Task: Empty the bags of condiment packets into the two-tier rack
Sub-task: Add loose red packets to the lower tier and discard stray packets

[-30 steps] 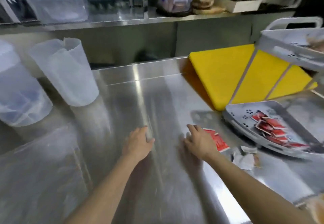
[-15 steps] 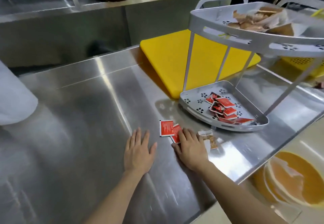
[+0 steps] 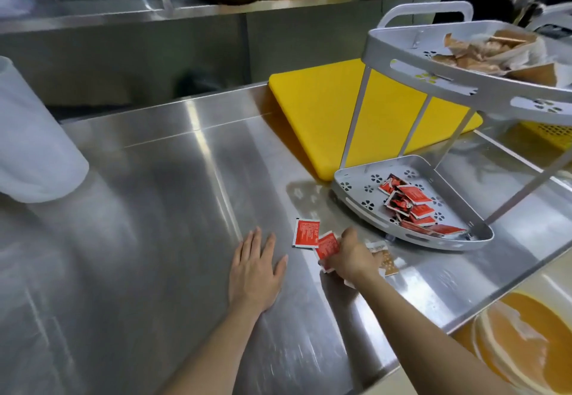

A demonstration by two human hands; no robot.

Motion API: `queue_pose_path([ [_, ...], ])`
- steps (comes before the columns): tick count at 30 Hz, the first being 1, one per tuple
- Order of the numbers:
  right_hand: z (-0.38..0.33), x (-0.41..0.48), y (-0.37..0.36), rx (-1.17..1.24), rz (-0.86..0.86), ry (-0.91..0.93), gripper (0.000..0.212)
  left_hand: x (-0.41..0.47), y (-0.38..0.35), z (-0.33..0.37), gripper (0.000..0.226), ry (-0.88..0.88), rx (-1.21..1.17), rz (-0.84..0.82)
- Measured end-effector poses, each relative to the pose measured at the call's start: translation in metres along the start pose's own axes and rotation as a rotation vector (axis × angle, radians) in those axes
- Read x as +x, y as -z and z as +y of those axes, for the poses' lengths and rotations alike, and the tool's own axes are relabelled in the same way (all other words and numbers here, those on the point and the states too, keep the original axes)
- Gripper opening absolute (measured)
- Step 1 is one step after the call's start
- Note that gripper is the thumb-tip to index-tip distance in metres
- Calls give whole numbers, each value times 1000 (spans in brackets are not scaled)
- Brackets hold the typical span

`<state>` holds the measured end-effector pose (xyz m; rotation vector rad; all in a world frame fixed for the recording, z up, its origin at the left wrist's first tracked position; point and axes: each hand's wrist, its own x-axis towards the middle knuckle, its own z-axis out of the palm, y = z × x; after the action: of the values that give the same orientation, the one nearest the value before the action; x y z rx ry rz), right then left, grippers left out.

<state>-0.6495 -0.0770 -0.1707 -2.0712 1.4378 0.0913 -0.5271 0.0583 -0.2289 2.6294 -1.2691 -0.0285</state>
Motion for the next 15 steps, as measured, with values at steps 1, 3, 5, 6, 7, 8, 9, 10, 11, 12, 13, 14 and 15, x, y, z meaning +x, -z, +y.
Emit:
queue_pose_path([
  [1, 0, 2, 6, 32, -70, -15, 47, 0, 1, 0, 60, -3, 4, -4],
  [3, 4, 4, 19, 55, -170, 7, 25, -2, 1, 0, 59, -6, 9, -4],
  [5, 10, 5, 31, 119, -186, 49, 14, -2, 1, 0, 58, -6, 25, -1],
  [6, 12, 6, 36, 155, -180, 74, 17, -2, 1, 1, 58, -6, 31, -2],
  [7, 11, 7, 39, 185, -174, 103, 18, -1, 1, 1, 59, -7, 38, -4],
  [8, 10, 8, 41, 207, -169, 139, 17, -1, 1, 1, 60, -6, 43, -10],
  [9, 6, 10, 41, 203, -163, 173, 16, -1, 1, 0, 60, -4, 45, -14],
  [10, 2, 14, 40, 185, -156, 204, 17, 0, 0, 0, 61, -1, 45, -14],
  [11, -4, 17, 37, 155, -158, 228, 21, 0, 1, 1, 61, 0, 47, -11],
  [12, -10, 20, 34, 123, -173, 250, 25, 1, 2, 1, 61, -1, 48, -11],
  [13, -15, 24, 30, 87, -191, 278, 28, 1, 3, 2, 60, -3, 47, -15],
  [14, -20, 28, 25, 46, -205, 315, 31, 1, 4, 3, 60, -4, 45, -19],
  [15, -24, 32, 20, -11, -203, 355, 33, 1, 5, 4, 59, -4, 39, -19],
])
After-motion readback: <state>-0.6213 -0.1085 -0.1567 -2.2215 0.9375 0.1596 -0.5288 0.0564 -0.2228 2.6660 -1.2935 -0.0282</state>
